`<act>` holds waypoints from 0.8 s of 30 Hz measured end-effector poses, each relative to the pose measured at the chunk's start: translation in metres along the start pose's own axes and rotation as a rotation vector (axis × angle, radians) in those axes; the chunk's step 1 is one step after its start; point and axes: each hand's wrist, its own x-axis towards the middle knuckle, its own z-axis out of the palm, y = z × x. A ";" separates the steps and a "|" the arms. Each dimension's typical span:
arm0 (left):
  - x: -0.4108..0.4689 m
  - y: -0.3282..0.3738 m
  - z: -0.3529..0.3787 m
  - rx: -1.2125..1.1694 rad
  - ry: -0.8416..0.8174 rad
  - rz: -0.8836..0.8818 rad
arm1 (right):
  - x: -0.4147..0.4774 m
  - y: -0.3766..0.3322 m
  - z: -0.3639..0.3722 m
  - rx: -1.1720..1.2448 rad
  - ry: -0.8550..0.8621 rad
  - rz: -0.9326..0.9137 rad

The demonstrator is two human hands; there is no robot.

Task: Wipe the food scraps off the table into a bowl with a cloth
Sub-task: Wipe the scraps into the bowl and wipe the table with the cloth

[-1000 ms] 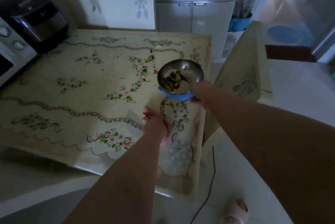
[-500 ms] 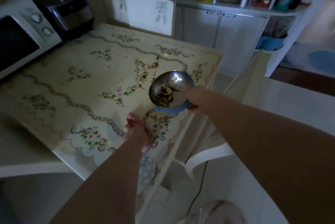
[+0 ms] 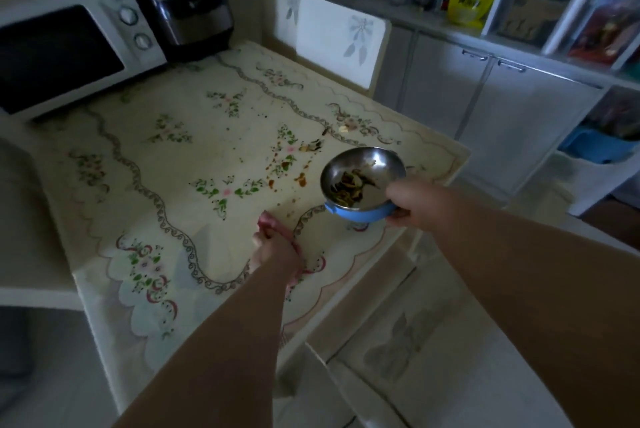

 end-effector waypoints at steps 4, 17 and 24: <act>0.001 0.049 0.016 0.088 0.016 -0.009 | 0.036 -0.019 -0.021 -0.037 -0.065 0.021; -0.031 0.068 0.029 0.544 0.048 0.333 | 0.116 -0.041 -0.039 -0.145 -0.179 -0.083; -0.063 0.002 0.019 0.432 0.307 -0.328 | 0.148 -0.039 -0.056 -0.262 -0.419 -0.100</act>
